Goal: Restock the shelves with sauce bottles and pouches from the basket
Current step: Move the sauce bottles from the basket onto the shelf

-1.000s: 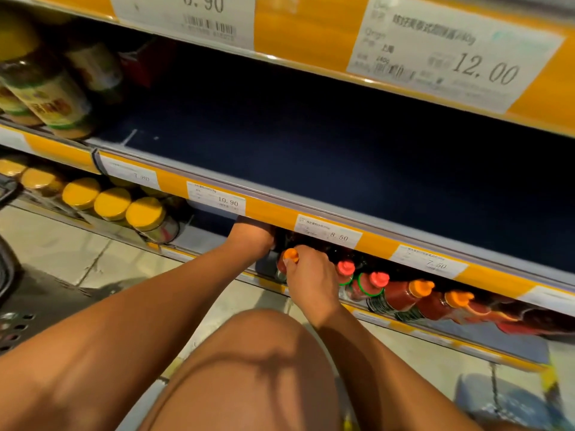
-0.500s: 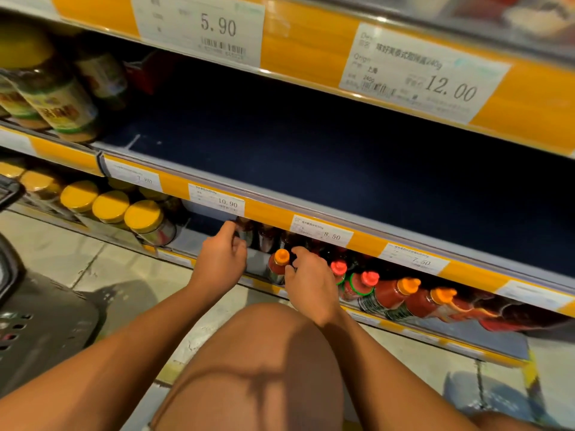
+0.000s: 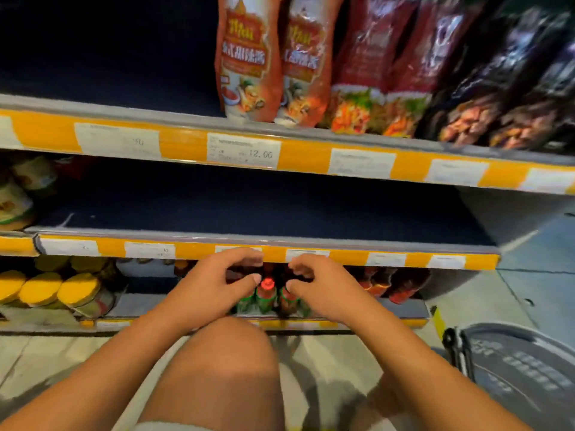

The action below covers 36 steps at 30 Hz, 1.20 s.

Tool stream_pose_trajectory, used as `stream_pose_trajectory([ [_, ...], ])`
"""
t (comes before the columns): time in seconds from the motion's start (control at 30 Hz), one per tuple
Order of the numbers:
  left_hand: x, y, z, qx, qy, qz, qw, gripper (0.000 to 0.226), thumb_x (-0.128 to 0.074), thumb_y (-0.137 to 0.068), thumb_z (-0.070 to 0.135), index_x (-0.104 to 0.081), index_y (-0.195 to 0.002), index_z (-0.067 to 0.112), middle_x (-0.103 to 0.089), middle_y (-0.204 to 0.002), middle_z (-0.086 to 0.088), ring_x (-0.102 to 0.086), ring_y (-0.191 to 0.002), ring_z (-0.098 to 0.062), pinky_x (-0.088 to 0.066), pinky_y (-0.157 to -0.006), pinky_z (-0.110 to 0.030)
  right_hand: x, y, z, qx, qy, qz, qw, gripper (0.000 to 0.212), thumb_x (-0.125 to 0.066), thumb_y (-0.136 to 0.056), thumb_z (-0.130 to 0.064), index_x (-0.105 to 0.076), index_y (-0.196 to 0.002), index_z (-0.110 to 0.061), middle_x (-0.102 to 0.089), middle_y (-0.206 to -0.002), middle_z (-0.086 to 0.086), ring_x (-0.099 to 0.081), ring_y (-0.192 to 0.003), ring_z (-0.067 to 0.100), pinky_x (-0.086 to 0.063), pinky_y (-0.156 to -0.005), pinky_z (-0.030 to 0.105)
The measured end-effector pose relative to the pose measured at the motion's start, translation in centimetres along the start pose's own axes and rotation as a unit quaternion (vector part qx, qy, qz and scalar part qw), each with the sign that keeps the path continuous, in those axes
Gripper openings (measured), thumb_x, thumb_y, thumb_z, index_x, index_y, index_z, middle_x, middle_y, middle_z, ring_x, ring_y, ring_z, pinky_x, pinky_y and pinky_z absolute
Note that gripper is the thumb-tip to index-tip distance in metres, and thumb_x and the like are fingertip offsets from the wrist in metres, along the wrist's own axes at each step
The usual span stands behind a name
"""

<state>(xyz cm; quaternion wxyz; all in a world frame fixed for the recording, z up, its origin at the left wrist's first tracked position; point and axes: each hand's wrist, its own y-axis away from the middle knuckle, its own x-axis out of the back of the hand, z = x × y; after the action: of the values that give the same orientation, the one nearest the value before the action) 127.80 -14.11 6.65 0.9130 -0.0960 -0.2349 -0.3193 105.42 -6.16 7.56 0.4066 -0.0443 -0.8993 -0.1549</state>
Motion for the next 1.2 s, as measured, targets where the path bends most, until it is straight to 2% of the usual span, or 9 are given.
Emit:
stream_pose_trajectory([
  [0.23,-5.1,-0.3,13.6,-0.132,-0.093,-0.161,0.974,0.053,-0.080,-0.090,0.030,-0.061,-0.138,0.041,-0.062,-0.134,0.031,-0.055,-0.122,0.015,-0.045,-0.107,-0.016,9.9,18.8,8.0,0.018,-0.055,0.170,0.984,0.061,-0.072,-0.087,-0.051,-0.047,-0.142,-0.055,-0.045,-0.139,-0.042,-0.039,-0.130,-0.020,-0.035,-0.100,0.002],
  [0.4,-13.4,0.0,21.7,-0.209,-0.176,-0.274,0.922,0.061,-0.079,-0.089,0.037,-0.053,-0.143,0.047,-0.057,-0.130,0.027,-0.057,-0.117,0.004,-0.048,-0.102,-0.023,12.4,31.8,17.8,-0.121,-0.072,0.169,0.975,0.075,-0.075,-0.089,-0.052,-0.033,-0.151,-0.057,-0.032,-0.160,-0.027,-0.032,-0.148,-0.002,-0.031,-0.123,0.036],
  [0.5,-19.8,0.5,24.9,-0.238,-0.200,-0.341,0.887,0.063,-0.073,-0.091,0.038,-0.046,-0.147,0.048,-0.054,-0.124,0.027,-0.054,-0.107,0.002,-0.044,-0.091,-0.013,12.6,38.2,23.3,-0.182,-0.041,0.163,0.969,0.081,-0.072,-0.086,-0.061,-0.029,-0.153,-0.051,-0.031,-0.160,-0.024,-0.033,-0.146,-0.004,-0.031,-0.123,0.036],
  [0.63,-28.6,1.9,27.3,-0.252,-0.242,-0.430,0.832,0.069,-0.067,-0.095,0.051,-0.035,-0.156,0.043,-0.036,-0.159,0.024,-0.039,-0.139,0.002,-0.034,-0.114,-0.021,11.8,44.2,29.5,-0.275,-0.009,0.146,0.950,0.097,-0.058,-0.079,-0.083,-0.028,-0.160,-0.039,-0.032,-0.161,-0.016,-0.036,-0.143,0.003,-0.028,-0.120,0.026],
  [0.87,-43.4,5.3,26.8,-0.261,-0.357,-0.551,0.707,0.075,-0.062,-0.100,0.044,-0.030,-0.162,0.018,-0.036,-0.166,-0.001,-0.035,-0.150,-0.017,-0.029,-0.117,-0.023,7.8,47.1,37.9,-0.362,-0.019,0.073,0.929,0.088,-0.067,-0.093,-0.054,-0.027,-0.162,-0.018,-0.031,-0.166,0.008,-0.036,-0.148,0.025,-0.030,-0.119,0.033],
  [0.97,-48.7,6.7,25.6,-0.249,-0.390,-0.576,0.673,0.075,-0.062,-0.099,0.044,-0.032,-0.161,0.014,-0.038,-0.164,-0.008,-0.038,-0.149,-0.023,-0.033,-0.118,-0.029,6.8,46.2,39.7,-0.371,-0.020,0.054,0.927,0.078,-0.072,-0.092,-0.042,-0.039,-0.154,-0.010,-0.046,-0.154,0.015,-0.049,-0.136,0.033,-0.042,-0.112,0.043],
  [1.07,-53.3,7.9,24.3,-0.237,-0.417,-0.587,0.652,0.062,-0.063,-0.097,0.041,-0.049,-0.149,0.010,-0.052,-0.152,-0.014,-0.049,-0.139,-0.028,-0.041,-0.108,-0.030,5.8,44.5,41.2,-0.366,-0.013,0.031,0.930,0.053,-0.077,-0.087,-0.032,-0.057,-0.130,-0.009,-0.065,-0.123,0.014,-0.064,-0.107,0.031,-0.055,-0.088,0.041],
  [1.13,-55.6,8.7,23.1,-0.225,-0.420,-0.592,0.650,0.047,-0.065,-0.095,0.037,-0.061,-0.131,0.008,-0.063,-0.136,-0.017,-0.059,-0.126,-0.031,-0.048,-0.096,-0.032,5.0,43.2,42.2,-0.360,0.015,0.012,0.933,0.030,-0.078,-0.084,-0.025,-0.060,-0.104,-0.009,-0.064,-0.091,0.007,-0.062,-0.080,0.025,-0.050,-0.061,0.031],
  [1.2,-57.4,9.5,21.7,-0.215,-0.414,-0.603,0.647,0.029,-0.064,-0.094,0.034,-0.068,-0.113,0.012,-0.070,-0.119,-0.014,-0.065,-0.112,-0.030,-0.049,-0.082,-0.025,4.4,42.0,42.9,-0.359,0.026,-0.007,0.933,0.029,-0.080,-0.082,-0.019,-0.051,-0.081,-0.015,-0.052,-0.072,0.000,-0.056,-0.065,0.021,-0.043,-0.051,0.027],
])
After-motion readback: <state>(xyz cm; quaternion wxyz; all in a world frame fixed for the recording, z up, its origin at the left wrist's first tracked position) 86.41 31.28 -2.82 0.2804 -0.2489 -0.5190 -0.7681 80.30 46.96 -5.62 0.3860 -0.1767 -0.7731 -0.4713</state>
